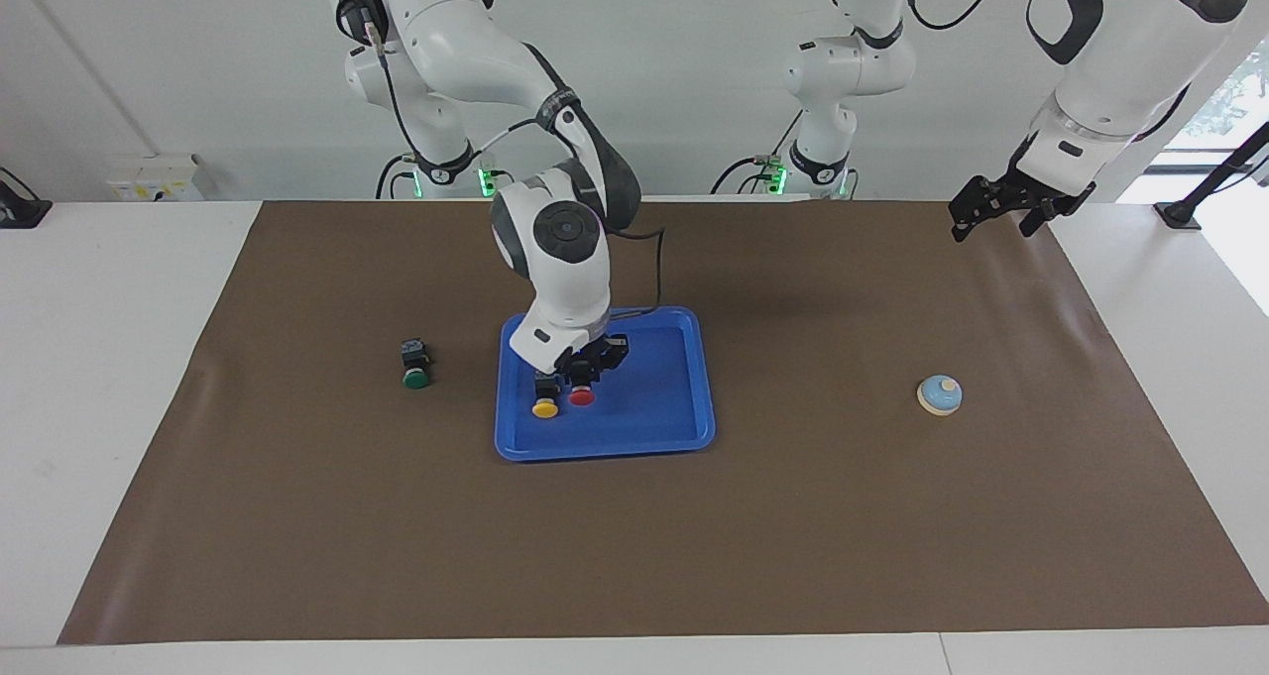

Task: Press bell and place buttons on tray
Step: 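Carry the red button into the tray beside the yellow one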

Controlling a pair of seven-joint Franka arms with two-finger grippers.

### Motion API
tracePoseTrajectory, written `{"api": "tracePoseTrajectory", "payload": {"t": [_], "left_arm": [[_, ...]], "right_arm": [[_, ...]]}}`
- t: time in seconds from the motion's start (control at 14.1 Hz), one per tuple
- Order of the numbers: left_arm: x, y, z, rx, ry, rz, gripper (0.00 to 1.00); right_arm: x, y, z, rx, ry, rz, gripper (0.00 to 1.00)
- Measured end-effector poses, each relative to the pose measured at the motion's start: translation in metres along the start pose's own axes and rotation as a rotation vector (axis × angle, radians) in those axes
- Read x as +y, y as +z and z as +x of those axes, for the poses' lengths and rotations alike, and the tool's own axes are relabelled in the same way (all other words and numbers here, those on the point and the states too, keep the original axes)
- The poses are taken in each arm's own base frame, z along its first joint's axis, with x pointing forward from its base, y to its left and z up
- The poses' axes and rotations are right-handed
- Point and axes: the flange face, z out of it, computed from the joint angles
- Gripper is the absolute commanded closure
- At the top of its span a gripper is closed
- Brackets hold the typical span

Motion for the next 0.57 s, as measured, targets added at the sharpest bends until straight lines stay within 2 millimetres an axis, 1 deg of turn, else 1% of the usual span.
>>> {"api": "tracePoseTrajectory", "payload": {"t": [0.07,0.21,0.43,0.5,0.57], "left_arm": [[0.0,0.0,0.0,0.0,0.0,0.0,0.0],[0.0,0.0,0.0,0.0,0.0,0.0,0.0],[0.0,0.0,0.0,0.0,0.0,0.0,0.0],[0.0,0.0,0.0,0.0,0.0,0.0,0.0],[0.0,0.0,0.0,0.0,0.0,0.0,0.0]], "right_arm": [[-0.003,0.003,0.002,0.017,0.001,0.008,1.0],[-0.003,0.012,0.006,0.034,0.006,0.015,1.0],[-0.004,0.028,0.003,0.019,0.034,0.022,1.0],[-0.005,0.035,0.001,0.018,0.048,0.028,0.79],[-0.005,0.042,-0.003,0.012,0.055,0.029,0.01]]}}
